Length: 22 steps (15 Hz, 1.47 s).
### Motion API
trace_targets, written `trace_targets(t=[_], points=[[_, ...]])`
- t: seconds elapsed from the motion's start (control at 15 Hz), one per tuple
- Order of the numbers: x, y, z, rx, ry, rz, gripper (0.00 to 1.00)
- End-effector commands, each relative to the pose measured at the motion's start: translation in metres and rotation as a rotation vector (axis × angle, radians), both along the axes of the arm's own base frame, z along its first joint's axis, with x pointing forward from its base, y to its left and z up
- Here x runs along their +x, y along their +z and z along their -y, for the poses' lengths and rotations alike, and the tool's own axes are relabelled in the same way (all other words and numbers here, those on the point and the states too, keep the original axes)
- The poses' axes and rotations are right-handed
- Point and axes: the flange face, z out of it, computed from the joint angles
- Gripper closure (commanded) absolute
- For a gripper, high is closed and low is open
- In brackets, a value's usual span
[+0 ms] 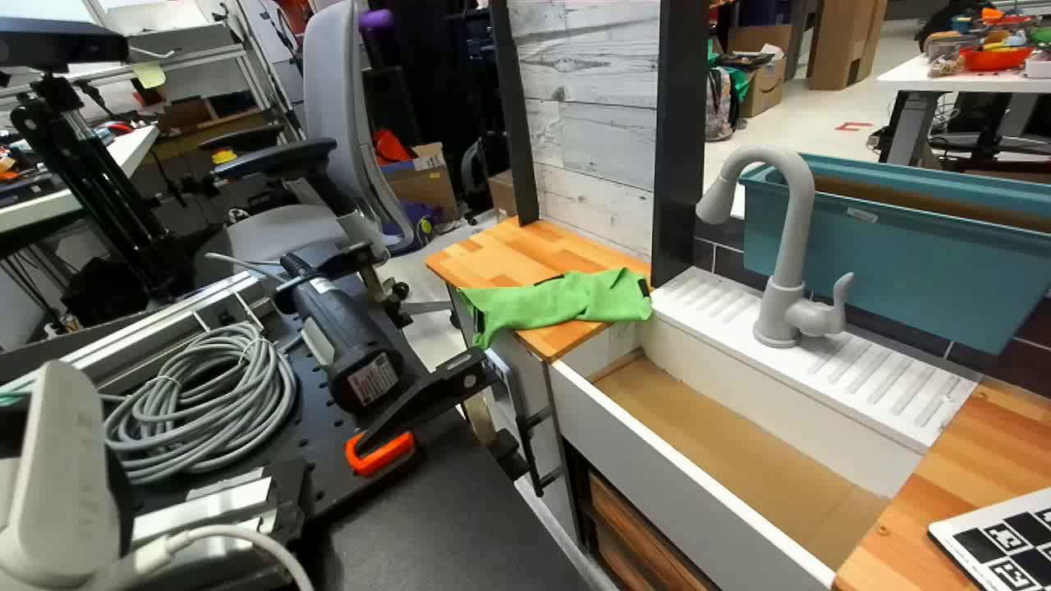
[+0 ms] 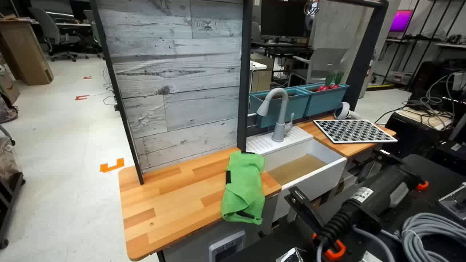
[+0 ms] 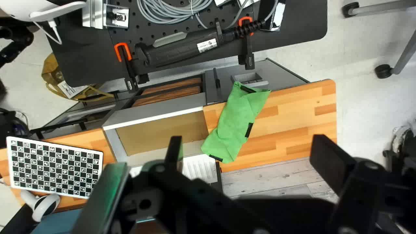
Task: Unfold the green towel
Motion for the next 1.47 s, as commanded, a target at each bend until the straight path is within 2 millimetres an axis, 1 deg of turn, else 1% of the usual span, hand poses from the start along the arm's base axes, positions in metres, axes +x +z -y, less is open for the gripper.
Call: trace_targets(t=[0.0,1.13,1.27,1.4], points=[[0.0,0.001,0.0,0.0,0.0,0.0,0.0],[0.0,0.001,0.0,0.0,0.0,0.0,0.0],[0.015,-0.008,0.003,0.01,-0.028,0.017,0.0],[0.032,-0.02,0.007,0.031,-0.051,0.095,0.0]])
